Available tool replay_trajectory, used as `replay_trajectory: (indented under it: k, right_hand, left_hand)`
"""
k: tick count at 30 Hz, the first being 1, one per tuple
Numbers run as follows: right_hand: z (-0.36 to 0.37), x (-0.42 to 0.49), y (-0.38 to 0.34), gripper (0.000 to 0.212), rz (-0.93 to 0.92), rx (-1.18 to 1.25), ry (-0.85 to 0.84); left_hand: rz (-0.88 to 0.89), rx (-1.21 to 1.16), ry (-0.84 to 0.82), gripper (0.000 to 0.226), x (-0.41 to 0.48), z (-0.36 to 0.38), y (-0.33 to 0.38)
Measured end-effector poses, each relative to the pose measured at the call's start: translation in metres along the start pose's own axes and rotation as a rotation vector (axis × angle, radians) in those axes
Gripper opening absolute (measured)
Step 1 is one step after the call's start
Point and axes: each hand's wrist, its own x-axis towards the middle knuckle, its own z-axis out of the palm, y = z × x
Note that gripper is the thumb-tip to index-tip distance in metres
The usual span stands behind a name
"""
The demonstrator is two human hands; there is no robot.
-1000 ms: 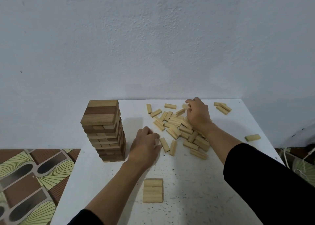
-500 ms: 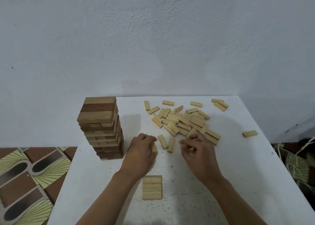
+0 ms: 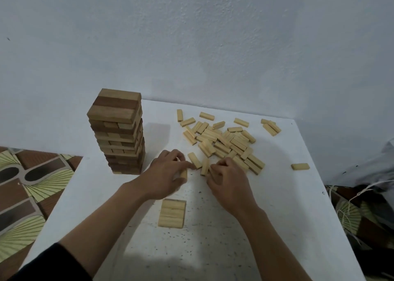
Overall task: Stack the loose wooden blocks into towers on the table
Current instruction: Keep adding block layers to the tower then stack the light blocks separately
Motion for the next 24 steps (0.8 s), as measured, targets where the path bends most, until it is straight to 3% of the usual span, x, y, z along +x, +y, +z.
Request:
replay_trajectory:
  k: [5,7,14,20,24]
  right_hand:
    - [-0.002,0.005,0.003,0.060,0.005,0.012,-0.097]
    - [-0.002,0.007,0.001,0.065,-0.045,-0.053,-0.143]
    - [0.000,0.014,-0.002,0.057,-0.113,-0.041,-0.149]
    - [-0.003,0.018,-0.004,0.036,-0.174,-0.019,-0.150]
    - [0.002,0.009,-0.002,0.031,-0.236,0.061,-0.165]
  left_hand:
    - [-0.037,0.053,-0.060,0.053,0.004,-0.003,0.009]
    - [-0.047,0.063,-0.053,0.053,0.004,-0.001,0.010]
    - [-0.033,0.006,-0.060,0.049,0.009,-0.003,0.005]
    - [-0.030,0.021,-0.089,0.037,0.012,-0.010,0.006]
    - [0.025,-0.037,-0.030,0.031,0.002,-0.011,0.006]
